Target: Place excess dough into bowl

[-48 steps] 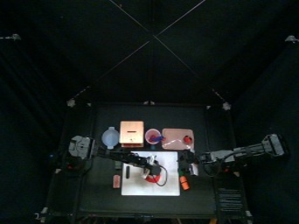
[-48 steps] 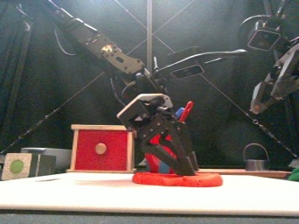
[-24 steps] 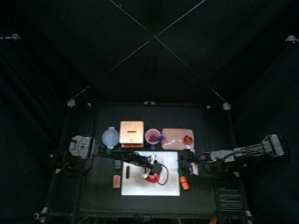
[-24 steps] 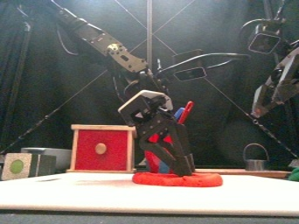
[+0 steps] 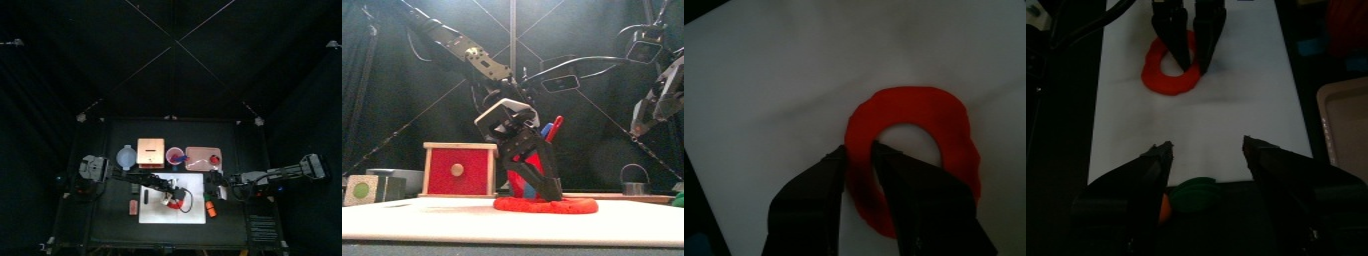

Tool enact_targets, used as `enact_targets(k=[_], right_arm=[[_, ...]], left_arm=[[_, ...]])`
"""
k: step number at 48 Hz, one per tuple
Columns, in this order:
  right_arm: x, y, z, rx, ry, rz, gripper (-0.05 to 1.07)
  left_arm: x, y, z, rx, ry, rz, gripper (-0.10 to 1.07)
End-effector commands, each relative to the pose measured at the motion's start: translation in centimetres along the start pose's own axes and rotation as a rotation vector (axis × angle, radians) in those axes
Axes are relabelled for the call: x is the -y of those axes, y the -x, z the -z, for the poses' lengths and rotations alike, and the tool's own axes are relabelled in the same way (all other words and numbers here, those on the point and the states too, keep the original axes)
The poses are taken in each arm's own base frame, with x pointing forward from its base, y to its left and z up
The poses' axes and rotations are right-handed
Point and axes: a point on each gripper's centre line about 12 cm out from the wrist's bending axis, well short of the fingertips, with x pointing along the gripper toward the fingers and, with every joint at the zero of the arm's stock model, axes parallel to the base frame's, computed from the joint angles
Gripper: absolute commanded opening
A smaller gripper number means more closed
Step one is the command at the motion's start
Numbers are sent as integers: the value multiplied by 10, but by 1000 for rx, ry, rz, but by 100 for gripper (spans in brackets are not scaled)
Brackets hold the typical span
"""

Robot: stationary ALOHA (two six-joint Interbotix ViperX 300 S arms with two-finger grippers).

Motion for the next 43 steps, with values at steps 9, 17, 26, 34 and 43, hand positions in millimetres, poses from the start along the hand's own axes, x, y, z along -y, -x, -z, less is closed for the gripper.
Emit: enact_targets(k=[9, 17, 26, 34, 43], right_arm=[[0, 0, -2, 8, -6, 1, 91], [1, 0, 0, 4, -17, 1, 91], [1, 0, 1, 1, -19, 2, 91], [1, 0, 1, -3, -19, 2, 91], [1, 0, 3, -16, -20, 2, 91]], left_arm=[[-2, 2, -1, 3, 4, -2, 65], [-5, 11, -11, 35, 6, -16, 64], [-9, 34, -33, 137, -2, -62, 64], [-11, 55, -46, 197, -4, -84, 64], [-4, 87, -59, 262, -18, -94, 64]])
